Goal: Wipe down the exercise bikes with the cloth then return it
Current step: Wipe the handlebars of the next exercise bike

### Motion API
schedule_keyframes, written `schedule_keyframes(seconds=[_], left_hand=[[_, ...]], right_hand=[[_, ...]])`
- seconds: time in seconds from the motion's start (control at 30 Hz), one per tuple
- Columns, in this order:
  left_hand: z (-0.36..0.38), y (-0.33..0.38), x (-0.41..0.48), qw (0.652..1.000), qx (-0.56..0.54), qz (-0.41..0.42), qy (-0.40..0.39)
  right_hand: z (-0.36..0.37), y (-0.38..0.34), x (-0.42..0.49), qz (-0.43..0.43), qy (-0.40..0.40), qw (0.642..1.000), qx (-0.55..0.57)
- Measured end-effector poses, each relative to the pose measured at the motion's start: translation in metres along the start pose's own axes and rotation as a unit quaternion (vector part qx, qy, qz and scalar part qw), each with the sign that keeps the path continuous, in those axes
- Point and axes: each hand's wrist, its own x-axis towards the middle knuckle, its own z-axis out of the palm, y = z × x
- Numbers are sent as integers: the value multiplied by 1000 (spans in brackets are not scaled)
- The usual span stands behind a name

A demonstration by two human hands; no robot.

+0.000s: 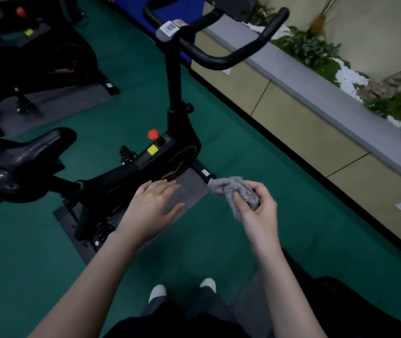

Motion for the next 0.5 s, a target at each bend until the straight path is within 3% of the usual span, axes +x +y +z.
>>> schedule_keyframes(seconds=[0.5], left_hand=[[-1, -52, 70, 996, 7, -90, 1]], right_hand=[[41, 15, 105, 96, -70, 990, 72]])
